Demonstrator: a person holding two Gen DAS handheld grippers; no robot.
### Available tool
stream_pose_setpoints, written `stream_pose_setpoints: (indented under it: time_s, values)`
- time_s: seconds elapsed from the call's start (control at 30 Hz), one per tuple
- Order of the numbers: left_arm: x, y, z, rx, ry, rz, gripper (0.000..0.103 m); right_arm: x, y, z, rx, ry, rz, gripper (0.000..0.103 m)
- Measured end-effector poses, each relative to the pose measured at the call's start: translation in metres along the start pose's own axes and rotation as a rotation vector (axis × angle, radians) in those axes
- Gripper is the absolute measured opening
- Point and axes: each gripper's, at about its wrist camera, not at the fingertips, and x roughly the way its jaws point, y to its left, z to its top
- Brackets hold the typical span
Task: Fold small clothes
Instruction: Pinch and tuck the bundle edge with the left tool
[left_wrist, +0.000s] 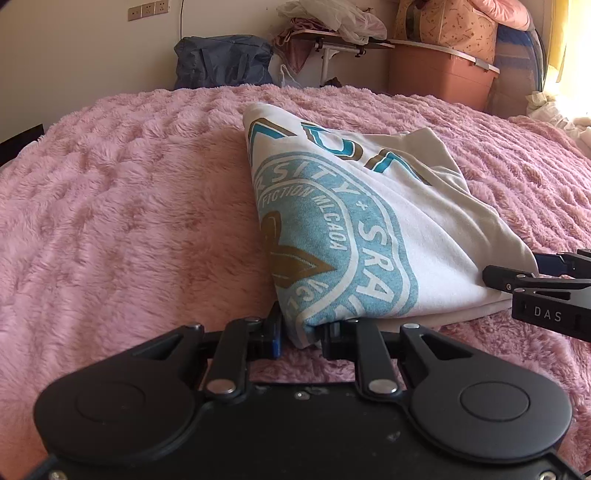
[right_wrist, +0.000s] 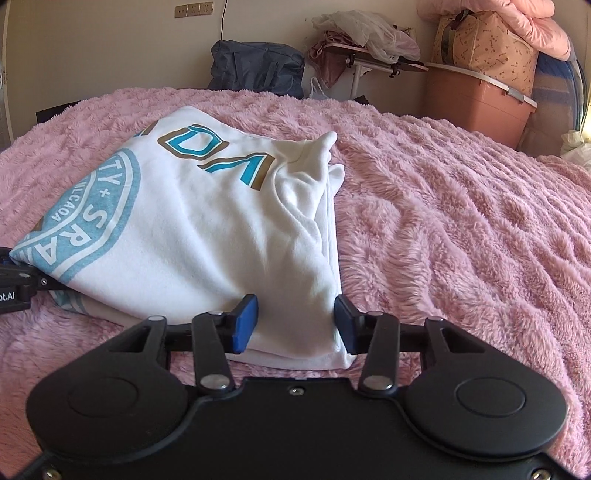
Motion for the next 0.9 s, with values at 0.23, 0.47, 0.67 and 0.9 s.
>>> stream_pose_setpoints:
  time_s: [0.23,0.47,0.67,0.9]
  values:
    - [0.006,0.03,-0.012,-0.241,0.049,-0.018,0.033,0.009,-0.011,-0.009,0.067,0.025,0.025,0.051]
    - [-0.031,0.03,-0.012,-0.127,-0.016,-0.041,0.037,0.003,-0.017,-0.005,0.083,0.016,0.032,0.051]
    - [-0.043,0.03,-0.016,-0.06,-0.07,-0.073,0.034,-0.014,-0.025,0.012,0.12,-0.128,0.1,0.056]
    - [-0.029,0.025,-0.015,-0.107,-0.059,-0.091,0.034,0.029,-0.026,0.041,0.124,-0.04,0.144,0.035]
